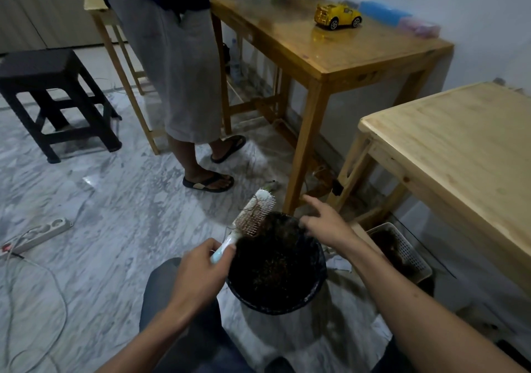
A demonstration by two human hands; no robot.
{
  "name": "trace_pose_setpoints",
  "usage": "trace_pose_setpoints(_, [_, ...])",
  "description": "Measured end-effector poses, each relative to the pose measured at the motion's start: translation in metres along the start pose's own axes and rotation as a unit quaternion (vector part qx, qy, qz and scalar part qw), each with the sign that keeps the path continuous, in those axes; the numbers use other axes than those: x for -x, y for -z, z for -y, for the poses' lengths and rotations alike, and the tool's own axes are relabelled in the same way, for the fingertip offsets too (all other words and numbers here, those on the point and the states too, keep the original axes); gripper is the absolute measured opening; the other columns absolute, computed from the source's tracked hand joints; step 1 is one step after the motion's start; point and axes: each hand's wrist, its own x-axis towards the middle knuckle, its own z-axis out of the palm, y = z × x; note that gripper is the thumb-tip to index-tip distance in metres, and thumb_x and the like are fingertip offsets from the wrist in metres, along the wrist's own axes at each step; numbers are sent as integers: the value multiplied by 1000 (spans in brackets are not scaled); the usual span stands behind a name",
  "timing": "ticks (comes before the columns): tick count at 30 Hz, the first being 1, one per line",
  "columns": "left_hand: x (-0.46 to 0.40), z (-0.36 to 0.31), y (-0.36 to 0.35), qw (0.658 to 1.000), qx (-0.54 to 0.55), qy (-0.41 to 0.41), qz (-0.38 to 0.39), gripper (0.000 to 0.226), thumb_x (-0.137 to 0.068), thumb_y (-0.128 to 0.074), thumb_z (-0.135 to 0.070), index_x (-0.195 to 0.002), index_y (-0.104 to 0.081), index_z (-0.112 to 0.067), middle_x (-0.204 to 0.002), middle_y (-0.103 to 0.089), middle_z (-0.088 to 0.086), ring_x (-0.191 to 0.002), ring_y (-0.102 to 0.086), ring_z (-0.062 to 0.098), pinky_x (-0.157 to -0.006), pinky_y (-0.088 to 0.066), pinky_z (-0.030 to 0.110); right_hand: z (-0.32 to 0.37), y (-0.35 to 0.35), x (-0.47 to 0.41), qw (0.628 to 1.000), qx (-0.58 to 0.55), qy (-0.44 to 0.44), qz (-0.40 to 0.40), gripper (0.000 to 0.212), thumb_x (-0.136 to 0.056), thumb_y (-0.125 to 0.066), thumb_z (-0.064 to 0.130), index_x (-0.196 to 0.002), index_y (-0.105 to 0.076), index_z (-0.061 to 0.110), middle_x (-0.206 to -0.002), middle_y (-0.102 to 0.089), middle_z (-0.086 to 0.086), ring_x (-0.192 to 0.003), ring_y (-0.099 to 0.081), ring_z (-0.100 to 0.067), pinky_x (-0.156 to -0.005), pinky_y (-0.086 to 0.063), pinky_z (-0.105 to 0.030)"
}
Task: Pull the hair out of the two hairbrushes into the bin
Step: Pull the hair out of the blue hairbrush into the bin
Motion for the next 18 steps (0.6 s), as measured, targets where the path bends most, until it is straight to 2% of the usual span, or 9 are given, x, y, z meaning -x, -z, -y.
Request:
trace_pose_setpoints(1, [0,-2,-2,1000,0,-12,5,35,-92,-62,-42,-68,-60,-17,-48,-55,-9,-47,-52,4,-45,-34,22,2,-3,1,997,-69,23,25,78,-87,-65,17,-156,-37,38,-157,-41,-2,-122,-63,-25,-96,-59,-43])
trace_pose_setpoints(3, [-1,-5,-5,999,-8,-37,6,36,-92,-62,-43,-69,-59,-16,-50,-54,-4,-47,-49,7,-47,-35,26,7,-8,5,973,-201,49,100,72,-91,-59,7,-156,-39,29,-145,-49,-1,-102,-73,-24,-78,-63,-36])
trace_pose_setpoints(6, [-3,-9,-7,997,-22,-69,2,35,-91,-62,-44,-70,-61,-16,-54,-57,1,-46,-48,9,-48,-35,29,11,-11,10,941,-283,56,177,39,-95,-58,4,-133,-62,7,-117,-68,-14,-79,-74,-22,-62,-58,-26])
trace_pose_setpoints(8, [-6,-10,-5,998,-15,-62,-1,34,-92,-62,-43,-69,-59,-18,-50,-55,-4,-45,-49,8,-47,-34,28,10,-12,10,949,-273,63,142,17,-97,-65,6,-111,-71,1,-91,-73,-12,-67,-69,-16,-58,-57,-22])
trace_pose_setpoints(10, [-11,-7,-1,999,-2,-38,-11,34,-92,-63,-42,-66,-57,-21,-46,-52,-9,-44,-49,6,-46,-33,26,6,-11,7,962,-252,64,81,11,-94,-71,10,-99,-76,2,-76,-72,-6,-61,-65,-10,-56,-55,-19])
trace_pose_setpoints(14, [-17,-1,8,999,16,3,-36,34,-94,-62,-40,-67,-59,-20,-49,-49,-5,-47,-46,10,-49,-32,30,-7,-4,0,973,-228,33,-13,10,-95,-72,14,-92,-79,7,-75,-72,-5,-59,-62,-7,-55,-52,-18])
trace_pose_setpoints(18, [-21,-4,10,994,78,26,-70,34,-94,-62,-41,-72,-63,-15,-61,-61,5,-56,-55,21,-55,-41,36,-16,-7,0,980,-188,-15,-65,12,-96,-69,12,-93,-78,5,-73,-69,-4,-59,-60,-9,-54,-52,-17])
